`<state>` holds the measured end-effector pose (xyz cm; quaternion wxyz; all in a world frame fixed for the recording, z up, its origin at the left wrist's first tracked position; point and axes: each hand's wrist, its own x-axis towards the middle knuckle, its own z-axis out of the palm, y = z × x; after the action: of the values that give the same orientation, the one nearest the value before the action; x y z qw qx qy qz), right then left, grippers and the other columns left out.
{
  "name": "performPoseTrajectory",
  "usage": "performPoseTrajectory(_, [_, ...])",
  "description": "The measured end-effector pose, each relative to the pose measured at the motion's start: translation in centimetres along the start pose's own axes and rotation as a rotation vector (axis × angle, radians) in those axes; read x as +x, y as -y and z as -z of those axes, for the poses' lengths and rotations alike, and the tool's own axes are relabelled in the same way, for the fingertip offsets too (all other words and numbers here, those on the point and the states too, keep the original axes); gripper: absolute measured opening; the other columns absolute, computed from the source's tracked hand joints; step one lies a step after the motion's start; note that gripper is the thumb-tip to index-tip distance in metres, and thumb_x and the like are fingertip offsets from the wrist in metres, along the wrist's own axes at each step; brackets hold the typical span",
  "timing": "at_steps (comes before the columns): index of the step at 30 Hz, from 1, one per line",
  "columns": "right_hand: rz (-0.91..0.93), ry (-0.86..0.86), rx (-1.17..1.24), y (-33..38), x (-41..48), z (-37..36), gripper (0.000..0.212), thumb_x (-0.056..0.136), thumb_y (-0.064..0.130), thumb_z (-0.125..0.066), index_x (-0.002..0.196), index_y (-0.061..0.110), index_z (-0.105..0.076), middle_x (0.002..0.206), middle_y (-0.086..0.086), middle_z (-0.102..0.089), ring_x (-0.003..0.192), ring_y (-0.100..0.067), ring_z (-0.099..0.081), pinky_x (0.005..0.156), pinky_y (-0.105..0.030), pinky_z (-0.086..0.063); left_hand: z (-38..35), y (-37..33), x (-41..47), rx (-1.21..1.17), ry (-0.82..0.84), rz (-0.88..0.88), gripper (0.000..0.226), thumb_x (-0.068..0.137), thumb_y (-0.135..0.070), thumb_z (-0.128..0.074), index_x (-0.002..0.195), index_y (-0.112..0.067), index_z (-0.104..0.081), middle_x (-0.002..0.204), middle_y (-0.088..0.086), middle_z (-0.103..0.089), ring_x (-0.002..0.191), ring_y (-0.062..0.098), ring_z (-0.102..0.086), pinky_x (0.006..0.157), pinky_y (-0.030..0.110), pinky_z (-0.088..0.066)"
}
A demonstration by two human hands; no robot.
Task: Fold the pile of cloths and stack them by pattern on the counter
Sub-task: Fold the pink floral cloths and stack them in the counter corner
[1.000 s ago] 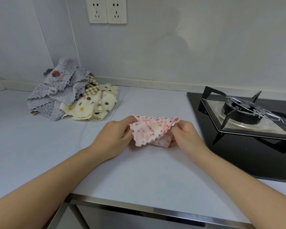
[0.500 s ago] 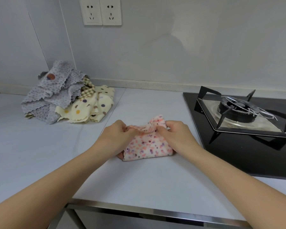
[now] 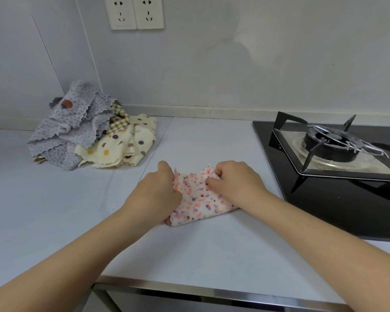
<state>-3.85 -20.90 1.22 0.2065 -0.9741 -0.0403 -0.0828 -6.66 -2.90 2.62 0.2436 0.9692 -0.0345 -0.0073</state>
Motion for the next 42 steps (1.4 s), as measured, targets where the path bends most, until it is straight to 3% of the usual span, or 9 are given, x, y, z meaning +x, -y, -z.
performPoseTrajectory(6, [-0.001,-0.032,-0.054,0.2,-0.2,0.0,0.036,0.088,0.042,-0.054,0.069,0.013,-0.050,0.066,-0.002,-0.055,0.066,-0.025,-0.053,0.054,-0.029,-0.033,-0.2,-0.5,-0.4,0.636,-0.383,-0.355,0.033,0.074,-0.014,-0.063,0.082,-0.016,-0.031,0.064,-0.006,-0.038,0.047,0.013,-0.032,0.044,0.024,-0.016])
performPoseTrajectory(10, [-0.028,-0.063,0.086,-0.5,-0.3,0.7,0.040,0.094,0.035,-0.041,0.061,0.013,-0.043,0.061,-0.002,-0.051,0.066,-0.028,-0.048,0.053,-0.030,-0.031,-1.8,0.1,-0.3,0.543,-0.281,-0.687,0.024,0.074,-0.043,-0.054,0.069,-0.019,-0.051,0.064,-0.004,-0.048,0.053,0.018,-0.048,0.052,0.027,-0.026])
performPoseTrajectory(16, [0.008,-0.122,0.033,-2.3,-0.8,1.6,0.016,0.093,0.025,-0.041,0.102,0.028,-0.054,0.077,0.009,-0.058,0.083,-0.023,-0.055,0.063,-0.031,-0.034,-1.3,1.8,0.3,0.430,-0.195,-0.705,0.041,0.073,-0.028,-0.044,0.111,-0.020,-0.058,0.106,-0.004,-0.060,0.095,0.020,-0.056,0.081,0.035,-0.045])
performPoseTrajectory(19, [0.169,-0.120,0.096,-2.7,-0.5,1.8,0.040,0.086,0.007,-0.048,0.122,0.025,-0.052,0.115,0.007,-0.057,0.107,-0.018,-0.052,0.083,-0.034,-0.041,-2.2,1.0,0.1,0.297,-0.120,-0.717,0.040,0.083,-0.044,-0.042,0.115,-0.026,-0.057,0.103,-0.009,-0.058,0.091,0.015,-0.054,0.069,0.029,-0.042])
performPoseTrajectory(24, [0.378,0.099,0.035,-3.3,-0.5,1.0,0.067,0.081,0.011,-0.058,0.143,0.028,-0.038,0.153,0.007,-0.032,0.144,-0.012,-0.023,0.116,-0.033,-0.019,-3.0,1.5,1.0,0.122,-0.295,-0.622,0.014,0.088,-0.028,-0.047,0.092,-0.022,-0.059,0.080,-0.010,-0.060,0.069,0.017,-0.056,0.053,0.032,-0.043])
performPoseTrajectory(28, [0.442,0.004,0.163,-3.4,0.0,0.4,0.047,0.082,0.012,-0.066,0.127,0.021,-0.057,0.143,0.004,-0.049,0.138,-0.013,-0.037,0.112,-0.035,-0.032,-1.8,1.7,1.2,-0.344,-0.200,-0.473,0.015,0.089,-0.033,-0.045,0.086,-0.024,-0.057,0.075,0.000,-0.062,0.072,0.021,-0.055,0.070,0.035,-0.044])
performPoseTrajectory(32, [0.388,-0.065,0.431,-2.8,-0.5,0.6,0.011,0.086,0.008,-0.064,0.095,0.014,-0.069,0.097,0.005,-0.069,0.093,-0.007,-0.062,0.083,-0.026,-0.050,-0.6,1.8,0.9,-0.485,-0.198,-0.527,0.017,0.088,-0.035,-0.046,0.100,-0.028,-0.056,0.098,-0.009,-0.064,0.100,0.012,-0.059,0.087,0.028,-0.046])
performPoseTrajectory(37, [0.331,-0.119,0.642,-2.3,-1.1,1.5,0.007,0.087,0.011,-0.068,0.082,0.015,-0.066,0.072,0.013,-0.062,0.069,-0.005,-0.054,0.065,-0.018,-0.040,1.1,1.5,0.7,0.074,-0.314,-0.861,0.030,0.081,-0.033,-0.055,0.109,-0.022,-0.058,0.114,-0.009,-0.058,0.109,0.006,-0.051,0.098,0.023,-0.034])
performPoseTrajectory(42, [0.360,-0.139,0.723,-2.0,-1.3,1.7,0.023,0.080,0.028,-0.067,0.086,0.006,-0.063,0.079,-0.009,-0.063,0.076,-0.024,-0.056,0.065,-0.031,-0.042,1.3,1.4,0.8,0.194,-0.408,-0.748,0.024,0.084,-0.040,-0.049,0.102,-0.026,-0.053,0.089,-0.014,-0.061,0.083,0.008,-0.053,0.095,0.032,-0.038])
